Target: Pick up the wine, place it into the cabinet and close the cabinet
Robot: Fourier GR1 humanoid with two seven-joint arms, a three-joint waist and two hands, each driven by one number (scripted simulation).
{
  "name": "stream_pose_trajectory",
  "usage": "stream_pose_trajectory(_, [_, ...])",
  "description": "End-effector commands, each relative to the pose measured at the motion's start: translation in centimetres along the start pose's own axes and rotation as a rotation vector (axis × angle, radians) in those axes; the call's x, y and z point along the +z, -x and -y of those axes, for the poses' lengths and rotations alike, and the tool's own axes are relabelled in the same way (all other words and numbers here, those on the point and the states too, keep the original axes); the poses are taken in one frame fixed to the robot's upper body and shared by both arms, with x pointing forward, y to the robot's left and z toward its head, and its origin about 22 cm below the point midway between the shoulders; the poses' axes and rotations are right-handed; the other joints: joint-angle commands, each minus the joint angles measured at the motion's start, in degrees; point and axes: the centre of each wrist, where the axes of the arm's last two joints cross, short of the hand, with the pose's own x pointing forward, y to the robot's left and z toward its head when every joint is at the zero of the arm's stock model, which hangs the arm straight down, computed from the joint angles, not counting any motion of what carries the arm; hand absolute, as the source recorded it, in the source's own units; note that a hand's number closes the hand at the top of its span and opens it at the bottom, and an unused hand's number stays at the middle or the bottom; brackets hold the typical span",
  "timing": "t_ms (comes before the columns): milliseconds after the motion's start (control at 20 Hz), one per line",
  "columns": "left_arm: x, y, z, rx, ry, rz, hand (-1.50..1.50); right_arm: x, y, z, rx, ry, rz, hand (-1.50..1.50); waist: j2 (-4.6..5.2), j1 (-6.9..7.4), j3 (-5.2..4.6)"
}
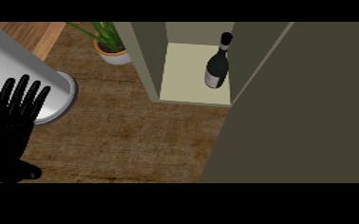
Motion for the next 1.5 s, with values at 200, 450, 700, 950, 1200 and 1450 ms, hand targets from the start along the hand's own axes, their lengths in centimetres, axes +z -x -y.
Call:
stream_pose_trajectory(200, [0.3,-0.2,-2.0,-0.014,-0.012,-0.001,-1.5,-8.6,-1.9,-5.2,-0.178,-0.093,0.061,1.5,-0.25,-0.81,-0.02])
stream_pose_trajectory(450, [1.7,0.0,-2.8,0.0,-0.035,-0.002,-1.5,-15.3,-3.7,-6.2,-0.186,-0.045,0.03,1.5,-0.4,-1.61,0.23])
stream_pose_trajectory(700, [0.7,-1.9,-3.9,-0.017,-0.049,0.008,-1.5,-20.7,-3.7,-4.3,-0.197,-0.016,-0.003,1.5,-0.35,-2.37,0.4])
stream_pose_trajectory(950, [1.4,-1.0,-3.8,-0.034,-0.055,0.003,-1.5,-23.1,-2.5,-2.4,-0.262,0.008,-0.029,1.5,-0.37,-2.98,0.44])
stream_pose_trajectory(1200, [1.7,-1.0,-3.2,-0.029,-0.054,-0.007,-1.5,-24.6,0.4,-0.6,-0.326,0.056,-0.077,1.5,-0.35,-3.01,0.46])
stream_pose_trajectory(1450, [1.5,-0.3,-4.4,-0.035,-0.074,-0.006,-1.5,-23.7,4.4,-0.2,-0.295,0.081,-0.103,1.5,-0.44,-3.56,0.46])
